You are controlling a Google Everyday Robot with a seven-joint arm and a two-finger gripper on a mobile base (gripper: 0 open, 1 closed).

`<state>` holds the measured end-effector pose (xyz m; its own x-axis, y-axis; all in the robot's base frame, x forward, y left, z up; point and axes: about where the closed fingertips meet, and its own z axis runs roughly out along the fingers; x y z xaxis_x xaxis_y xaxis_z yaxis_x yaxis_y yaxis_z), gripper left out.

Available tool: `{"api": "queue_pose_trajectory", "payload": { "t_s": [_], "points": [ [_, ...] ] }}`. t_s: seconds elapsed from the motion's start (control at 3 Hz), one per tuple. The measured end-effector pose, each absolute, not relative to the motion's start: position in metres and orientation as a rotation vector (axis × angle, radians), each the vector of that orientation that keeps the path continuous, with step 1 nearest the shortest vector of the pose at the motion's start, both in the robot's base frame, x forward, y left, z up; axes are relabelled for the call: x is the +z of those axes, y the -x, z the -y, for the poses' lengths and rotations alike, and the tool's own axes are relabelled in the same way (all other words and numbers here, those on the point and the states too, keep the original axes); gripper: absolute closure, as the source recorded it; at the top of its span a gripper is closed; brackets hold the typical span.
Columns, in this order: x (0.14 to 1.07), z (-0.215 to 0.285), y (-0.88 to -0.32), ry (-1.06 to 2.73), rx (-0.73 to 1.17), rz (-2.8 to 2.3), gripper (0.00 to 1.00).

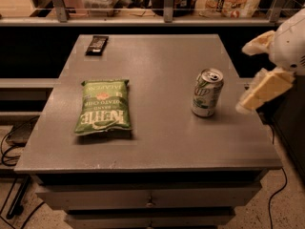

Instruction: Move 7up can near rxbar chocolate

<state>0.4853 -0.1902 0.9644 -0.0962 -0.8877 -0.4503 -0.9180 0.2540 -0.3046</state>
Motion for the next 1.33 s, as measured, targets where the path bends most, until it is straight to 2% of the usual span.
{"api": "queue_pose_trajectory", "payload": {
  "t_s": [0.33, 0.67, 1.33],
  "points": [
    [0.966, 0.181, -0.491, 1.614, 0.108, -1.939, 0.21],
    [0.966, 0.179, -0.492, 1.618, 0.108, -1.937, 0.01],
    [0.95, 0.167, -0.496, 1.643, 0.194, -1.905, 0.0]
  ]
}}
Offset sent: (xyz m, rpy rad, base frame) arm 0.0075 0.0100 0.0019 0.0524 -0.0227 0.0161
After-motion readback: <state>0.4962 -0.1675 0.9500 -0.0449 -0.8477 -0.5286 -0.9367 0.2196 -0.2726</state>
